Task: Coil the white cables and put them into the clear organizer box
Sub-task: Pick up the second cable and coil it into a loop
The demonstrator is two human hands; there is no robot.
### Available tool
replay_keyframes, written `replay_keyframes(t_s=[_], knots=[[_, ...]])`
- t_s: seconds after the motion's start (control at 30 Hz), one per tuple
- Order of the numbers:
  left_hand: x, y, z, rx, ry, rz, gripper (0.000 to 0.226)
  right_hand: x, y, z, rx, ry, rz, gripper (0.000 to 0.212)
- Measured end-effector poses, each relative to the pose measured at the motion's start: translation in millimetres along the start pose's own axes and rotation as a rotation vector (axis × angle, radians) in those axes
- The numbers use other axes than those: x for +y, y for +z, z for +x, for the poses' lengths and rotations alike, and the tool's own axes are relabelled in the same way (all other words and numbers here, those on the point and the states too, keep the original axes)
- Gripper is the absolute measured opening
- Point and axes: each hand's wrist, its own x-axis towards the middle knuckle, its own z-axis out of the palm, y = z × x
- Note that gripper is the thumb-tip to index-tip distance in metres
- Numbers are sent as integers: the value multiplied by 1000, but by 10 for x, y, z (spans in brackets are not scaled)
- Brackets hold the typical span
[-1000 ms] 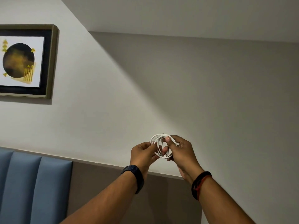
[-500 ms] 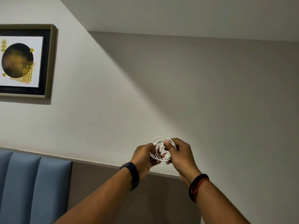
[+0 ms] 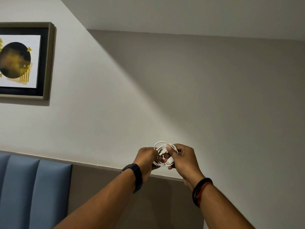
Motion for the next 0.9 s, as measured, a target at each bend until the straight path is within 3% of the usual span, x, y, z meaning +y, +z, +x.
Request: replay_keyframes(t_s=[0.2, 0.33, 0.47, 0.6, 0.73, 0.9], knots=[[-9, -73, 13, -63, -6, 204, 28, -4, -22, -14, -157, 165, 232, 17], [-28, -187, 16, -225, 28, 172, 27, 1, -84, 0, -218, 231, 294, 15], [-50, -246, 24, -297, 22, 107, 34, 5, -86, 8, -181, 217, 237, 17], [-72, -255, 29, -317, -3, -70, 20, -28, -64, 47, -82, 143, 156, 14], [-45, -189, -6, -215, 122, 122, 33, -45, -47, 64, -24, 102, 115, 12], [-51, -125, 22, 90, 319, 257, 14, -55, -17, 80, 39, 84, 93, 12]])
